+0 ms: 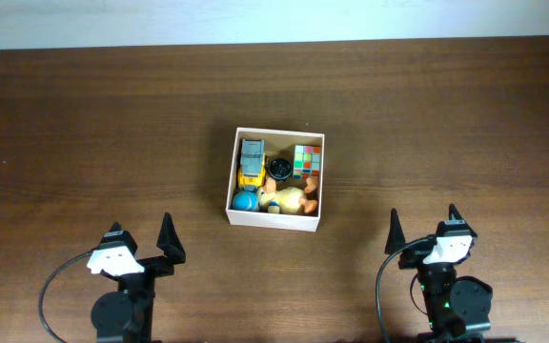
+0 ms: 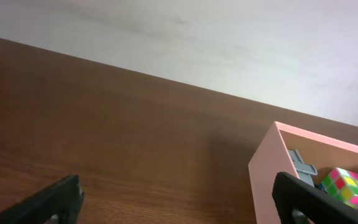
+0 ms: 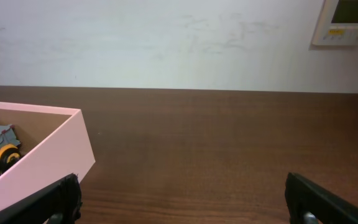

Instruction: Pack container

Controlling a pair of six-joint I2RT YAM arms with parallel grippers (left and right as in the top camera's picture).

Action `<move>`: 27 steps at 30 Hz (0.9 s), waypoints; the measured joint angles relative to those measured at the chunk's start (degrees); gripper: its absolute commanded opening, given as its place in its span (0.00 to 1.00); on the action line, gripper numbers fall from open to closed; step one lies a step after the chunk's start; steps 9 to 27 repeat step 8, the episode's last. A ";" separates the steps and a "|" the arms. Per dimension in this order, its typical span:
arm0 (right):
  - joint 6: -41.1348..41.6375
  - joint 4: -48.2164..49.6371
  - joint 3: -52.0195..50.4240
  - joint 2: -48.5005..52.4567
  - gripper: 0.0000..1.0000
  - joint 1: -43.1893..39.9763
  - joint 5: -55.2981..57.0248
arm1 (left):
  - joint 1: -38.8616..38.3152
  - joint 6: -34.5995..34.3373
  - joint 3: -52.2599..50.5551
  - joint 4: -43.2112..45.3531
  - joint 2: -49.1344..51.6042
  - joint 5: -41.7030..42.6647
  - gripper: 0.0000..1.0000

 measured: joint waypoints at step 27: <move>0.02 0.00 0.00 0.00 0.99 0.00 0.00 | 0.00 0.00 0.00 0.00 0.00 0.00 0.99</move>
